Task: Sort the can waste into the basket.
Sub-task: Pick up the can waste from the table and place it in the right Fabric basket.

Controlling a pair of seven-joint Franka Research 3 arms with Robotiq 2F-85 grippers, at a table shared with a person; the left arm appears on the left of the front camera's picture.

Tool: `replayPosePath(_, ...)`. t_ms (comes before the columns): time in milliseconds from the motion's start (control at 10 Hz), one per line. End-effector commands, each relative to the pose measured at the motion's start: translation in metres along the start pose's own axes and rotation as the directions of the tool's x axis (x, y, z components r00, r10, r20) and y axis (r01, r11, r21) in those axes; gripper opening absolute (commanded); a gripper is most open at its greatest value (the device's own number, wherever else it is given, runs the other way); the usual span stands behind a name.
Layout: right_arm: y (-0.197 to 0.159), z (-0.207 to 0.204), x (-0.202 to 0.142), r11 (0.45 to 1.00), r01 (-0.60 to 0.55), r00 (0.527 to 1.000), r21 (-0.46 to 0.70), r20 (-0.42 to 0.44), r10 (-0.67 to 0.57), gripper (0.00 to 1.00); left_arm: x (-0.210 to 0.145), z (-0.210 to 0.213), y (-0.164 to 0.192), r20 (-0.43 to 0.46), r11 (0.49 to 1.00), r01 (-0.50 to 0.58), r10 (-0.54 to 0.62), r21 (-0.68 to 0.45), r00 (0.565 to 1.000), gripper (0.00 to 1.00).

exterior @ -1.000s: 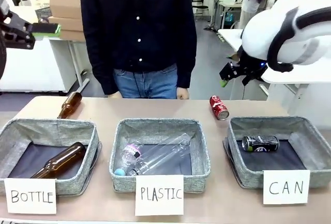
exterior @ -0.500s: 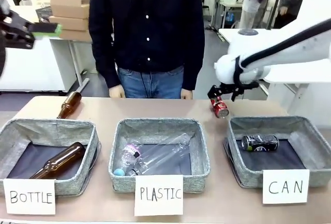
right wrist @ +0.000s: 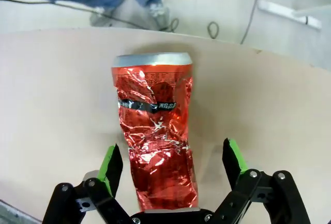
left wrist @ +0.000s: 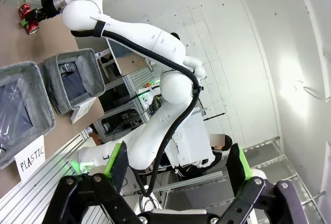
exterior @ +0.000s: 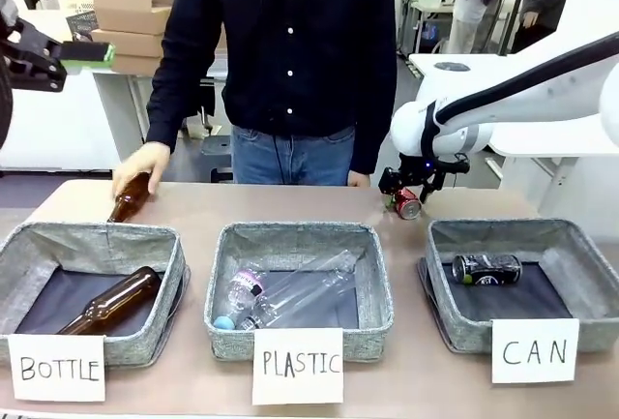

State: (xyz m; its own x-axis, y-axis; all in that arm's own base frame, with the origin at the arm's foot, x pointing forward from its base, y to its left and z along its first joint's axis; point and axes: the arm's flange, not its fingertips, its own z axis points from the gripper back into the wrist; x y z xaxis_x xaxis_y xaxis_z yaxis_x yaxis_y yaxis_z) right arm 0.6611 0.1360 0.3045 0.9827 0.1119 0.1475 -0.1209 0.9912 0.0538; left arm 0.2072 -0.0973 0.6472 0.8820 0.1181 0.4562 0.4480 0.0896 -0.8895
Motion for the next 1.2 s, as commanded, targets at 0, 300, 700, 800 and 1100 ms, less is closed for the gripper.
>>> replayPosePath(0,0.001,0.001,-0.001,1.000,-0.004,1.000,0.018,-0.007,0.004,1.00,0.000,0.000,-0.002,0.003,1.000,0.013,-0.013,-0.028,1.000,1.00)
replayPosePath(300,0.006,0.004,-0.004,0.998,-0.066,0.998,0.020,-0.015,0.066,0.40,0.000,0.000,-0.002,0.003,1.000,0.013,-0.013,-0.028,1.000,1.00)
replayPosePath(700,0.004,0.008,-0.009,0.997,-0.078,0.997,0.015,-0.014,0.078,0.13,0.000,0.000,-0.002,0.003,1.000,0.013,-0.013,-0.028,1.000,1.00)
replayPosePath(800,0.003,0.009,-0.009,0.997,-0.074,0.997,0.004,-0.017,0.074,0.04,0.000,0.000,-0.002,0.003,1.000,0.013,-0.013,-0.028,1.000,1.00)
replayPosePath(1100,-0.004,0.021,-0.014,0.997,-0.081,0.997,0.010,0.003,0.081,0.04,0.000,0.000,-0.002,0.003,1.000,0.013,-0.013,-0.028,1.000,1.00)
